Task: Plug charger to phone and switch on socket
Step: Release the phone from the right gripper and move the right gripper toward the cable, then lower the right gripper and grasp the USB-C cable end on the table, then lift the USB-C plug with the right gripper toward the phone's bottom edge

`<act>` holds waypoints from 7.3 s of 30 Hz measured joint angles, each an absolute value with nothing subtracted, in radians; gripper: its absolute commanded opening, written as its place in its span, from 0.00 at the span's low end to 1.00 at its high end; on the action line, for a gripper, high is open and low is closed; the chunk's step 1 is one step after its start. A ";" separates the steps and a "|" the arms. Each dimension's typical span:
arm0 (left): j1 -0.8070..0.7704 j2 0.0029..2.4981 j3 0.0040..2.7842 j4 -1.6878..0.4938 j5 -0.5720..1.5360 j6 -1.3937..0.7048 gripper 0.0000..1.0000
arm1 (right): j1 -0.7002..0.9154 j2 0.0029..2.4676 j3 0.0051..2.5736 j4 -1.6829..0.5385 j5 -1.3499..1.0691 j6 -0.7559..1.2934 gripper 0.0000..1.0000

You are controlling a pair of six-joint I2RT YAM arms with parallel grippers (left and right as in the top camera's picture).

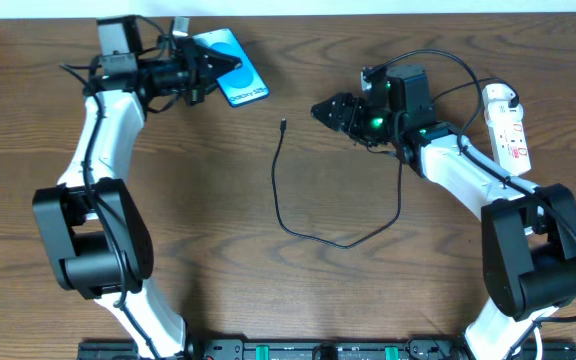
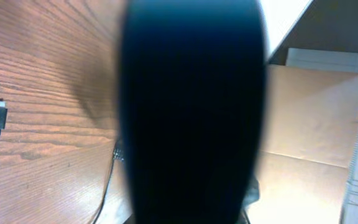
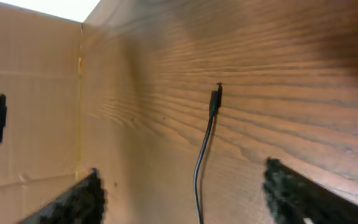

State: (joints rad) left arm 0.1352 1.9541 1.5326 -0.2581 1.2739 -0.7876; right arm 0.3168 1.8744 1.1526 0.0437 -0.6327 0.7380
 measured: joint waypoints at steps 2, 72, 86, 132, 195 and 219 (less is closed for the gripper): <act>0.157 1.954 1.533 -0.258 1.293 -0.785 0.07 | 0.323 1.874 1.153 0.036 -0.633 0.702 0.70; 0.260 1.954 1.533 -0.258 1.337 -0.784 0.07 | 0.614 2.497 2.157 -0.796 -0.125 0.585 0.37; 0.260 1.954 1.533 -0.264 1.337 -0.784 0.07 | 0.641 2.497 2.155 -0.822 0.020 0.667 0.36; 0.260 1.954 1.533 -0.280 1.337 -0.784 0.07 | 0.500 2.447 2.149 -1.126 -0.004 0.030 0.07; 0.234 1.954 1.531 -0.281 1.370 -0.749 0.07 | 0.241 2.263 2.145 -1.405 -1.000 -0.323 0.01; 0.162 1.954 1.530 -0.282 1.390 -0.698 0.07 | 0.290 2.196 2.143 -1.439 -0.831 -0.324 0.02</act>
